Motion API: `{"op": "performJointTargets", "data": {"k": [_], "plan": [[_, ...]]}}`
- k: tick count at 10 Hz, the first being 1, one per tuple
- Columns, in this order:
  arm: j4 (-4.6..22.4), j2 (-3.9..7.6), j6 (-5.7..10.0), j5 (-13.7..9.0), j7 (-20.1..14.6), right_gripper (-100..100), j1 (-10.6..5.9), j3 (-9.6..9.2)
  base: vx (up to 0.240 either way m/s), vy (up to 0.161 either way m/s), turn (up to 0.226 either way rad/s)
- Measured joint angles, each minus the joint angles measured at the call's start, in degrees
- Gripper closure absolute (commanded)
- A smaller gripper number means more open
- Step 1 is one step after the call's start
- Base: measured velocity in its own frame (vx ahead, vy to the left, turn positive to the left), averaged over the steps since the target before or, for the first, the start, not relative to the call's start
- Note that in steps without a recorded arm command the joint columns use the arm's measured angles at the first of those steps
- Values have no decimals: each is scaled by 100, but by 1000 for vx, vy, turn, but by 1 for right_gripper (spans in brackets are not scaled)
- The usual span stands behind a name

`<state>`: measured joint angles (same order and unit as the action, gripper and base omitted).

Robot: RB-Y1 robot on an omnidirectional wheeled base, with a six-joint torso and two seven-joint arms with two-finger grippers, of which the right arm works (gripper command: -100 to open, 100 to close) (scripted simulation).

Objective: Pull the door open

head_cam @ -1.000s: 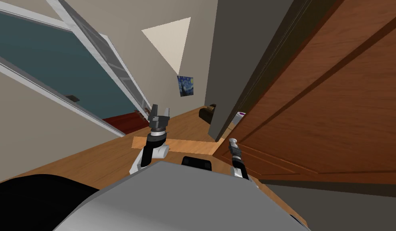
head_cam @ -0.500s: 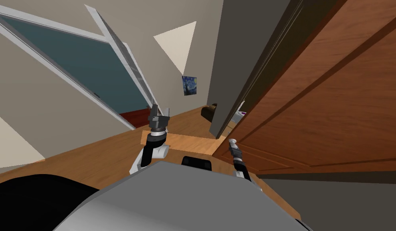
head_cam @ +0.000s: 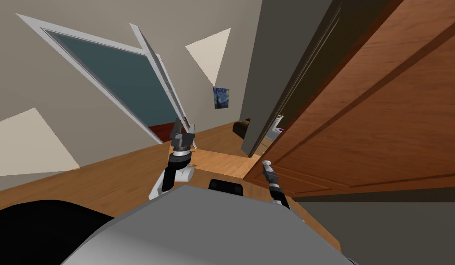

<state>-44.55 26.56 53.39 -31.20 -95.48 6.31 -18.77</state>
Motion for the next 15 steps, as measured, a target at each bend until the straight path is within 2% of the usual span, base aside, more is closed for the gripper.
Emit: {"op": "performJointTargets", "data": {"k": [1, 3, 5, 6, 8, 11, 15], "plan": [[76, 45, 113, 42, -92, 100, -25, -70, -239, -54, 124], [107, 177, 312, 131, -270, 100, 77, -228, -232, -28, 103], [-2, 298, 398, 184, -373, 100, 230, -335, -197, -58, 86], [18, 338, 470, 218, -437, 100, 262, -398, -82, -25, 20], [36, 367, 520, 232, -476, 100, 302, -443, -164, -48, 140], [93, 462, 706, 259, -595, 100, 340, -544, -182, -63, 131], [253, 614, 1036, 309, -788, 100, 413, -710, -216, -57, 137]]}}
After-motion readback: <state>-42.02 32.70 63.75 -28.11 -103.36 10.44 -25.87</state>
